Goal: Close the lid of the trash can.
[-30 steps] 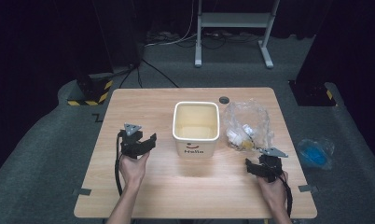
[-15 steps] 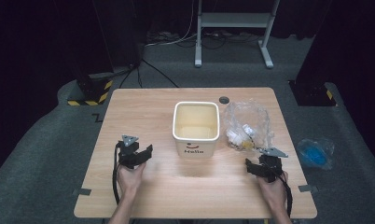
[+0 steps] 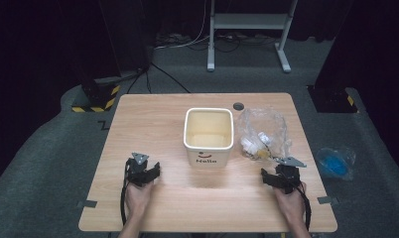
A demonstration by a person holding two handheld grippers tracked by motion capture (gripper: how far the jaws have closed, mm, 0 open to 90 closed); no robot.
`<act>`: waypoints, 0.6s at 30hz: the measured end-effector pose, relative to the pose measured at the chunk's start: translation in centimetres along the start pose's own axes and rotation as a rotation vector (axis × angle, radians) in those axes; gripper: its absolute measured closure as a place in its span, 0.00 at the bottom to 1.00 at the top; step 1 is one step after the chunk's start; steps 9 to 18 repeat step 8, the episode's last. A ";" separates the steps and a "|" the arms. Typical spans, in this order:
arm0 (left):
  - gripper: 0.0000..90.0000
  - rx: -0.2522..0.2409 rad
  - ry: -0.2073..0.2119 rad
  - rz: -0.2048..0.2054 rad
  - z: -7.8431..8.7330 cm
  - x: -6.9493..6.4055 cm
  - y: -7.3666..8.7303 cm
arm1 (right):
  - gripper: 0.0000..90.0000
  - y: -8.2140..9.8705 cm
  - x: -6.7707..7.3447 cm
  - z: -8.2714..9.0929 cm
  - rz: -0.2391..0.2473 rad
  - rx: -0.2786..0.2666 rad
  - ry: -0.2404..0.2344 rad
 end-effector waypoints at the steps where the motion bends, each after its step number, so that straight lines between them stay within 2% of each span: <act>1: 0.42 -0.001 -0.005 0.002 0.0 0.1 0.0 | 0.22 0.0 0.0 0.0 0.000 0.000 0.000; 7: 0.37 0.004 -0.003 0.006 0.0 0.0 0.1 | 0.22 0.0 0.0 0.0 -0.001 0.000 0.001; 18: 0.37 0.004 -0.002 0.004 0.0 0.0 0.1 | 0.22 0.0 0.0 0.0 -0.001 0.000 0.000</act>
Point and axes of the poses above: each handheld gripper's, and its own axes: z roughly backward along the jaws, y roughly out of its underside, x roughly to its left, the point moved 3 cm from there along -z, roughly forward along the jaws
